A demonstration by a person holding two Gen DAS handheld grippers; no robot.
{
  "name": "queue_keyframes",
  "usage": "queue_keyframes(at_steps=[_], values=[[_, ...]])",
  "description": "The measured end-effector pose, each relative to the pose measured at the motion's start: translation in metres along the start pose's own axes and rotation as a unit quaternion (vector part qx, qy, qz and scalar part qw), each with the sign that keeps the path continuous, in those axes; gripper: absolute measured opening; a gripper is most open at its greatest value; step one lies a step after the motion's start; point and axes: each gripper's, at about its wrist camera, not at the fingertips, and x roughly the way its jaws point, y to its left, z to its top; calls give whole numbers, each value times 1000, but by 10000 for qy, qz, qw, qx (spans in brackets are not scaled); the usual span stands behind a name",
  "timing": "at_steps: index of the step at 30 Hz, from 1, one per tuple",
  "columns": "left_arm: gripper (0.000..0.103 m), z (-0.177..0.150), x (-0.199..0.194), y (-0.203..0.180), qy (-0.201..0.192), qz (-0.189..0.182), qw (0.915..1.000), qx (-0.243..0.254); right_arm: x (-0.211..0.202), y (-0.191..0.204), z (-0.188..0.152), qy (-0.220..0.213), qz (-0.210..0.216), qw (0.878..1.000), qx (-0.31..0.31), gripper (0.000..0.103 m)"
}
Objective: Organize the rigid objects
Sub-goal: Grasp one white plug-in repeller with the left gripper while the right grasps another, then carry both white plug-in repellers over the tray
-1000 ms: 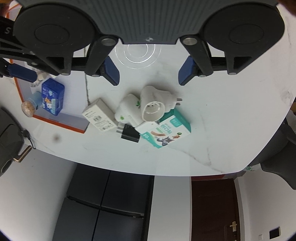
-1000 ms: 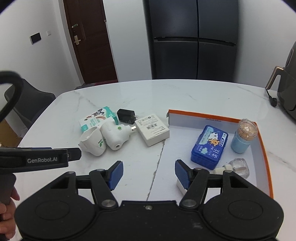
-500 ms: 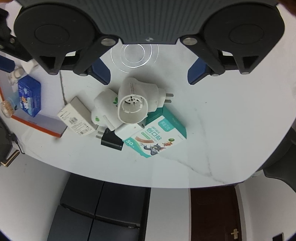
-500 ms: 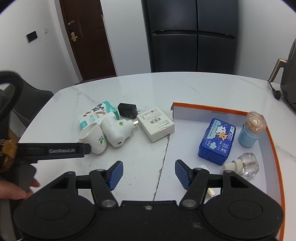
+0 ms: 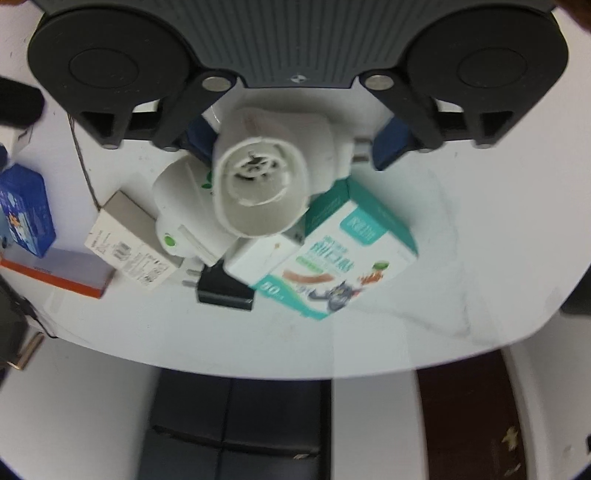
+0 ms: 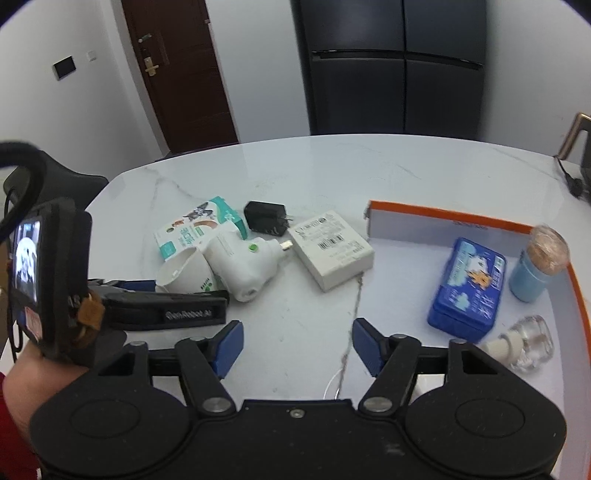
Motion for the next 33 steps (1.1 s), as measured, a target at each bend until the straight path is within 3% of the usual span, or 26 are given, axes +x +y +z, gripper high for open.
queue_keyframes(at_steps=[6,14,20,25,33], values=[[85,-8,-13,10,-114,-163,9998,55,22,12,13,-9,321,9985,-437,80],[86,-15,-47,50,-274,1,9991,-337,68,30,37,38,849,9920,-932,84],[86,-18,-55,68,-282,94,9980,-556,107,40,45,224,613,9899,-1259,88],[86,-19,-51,69,-240,93,9975,-653,128,34,48,323,642,9934,-888,96],[86,-18,-50,65,-255,40,9974,-671,131,39,38,169,599,9939,-915,93]])
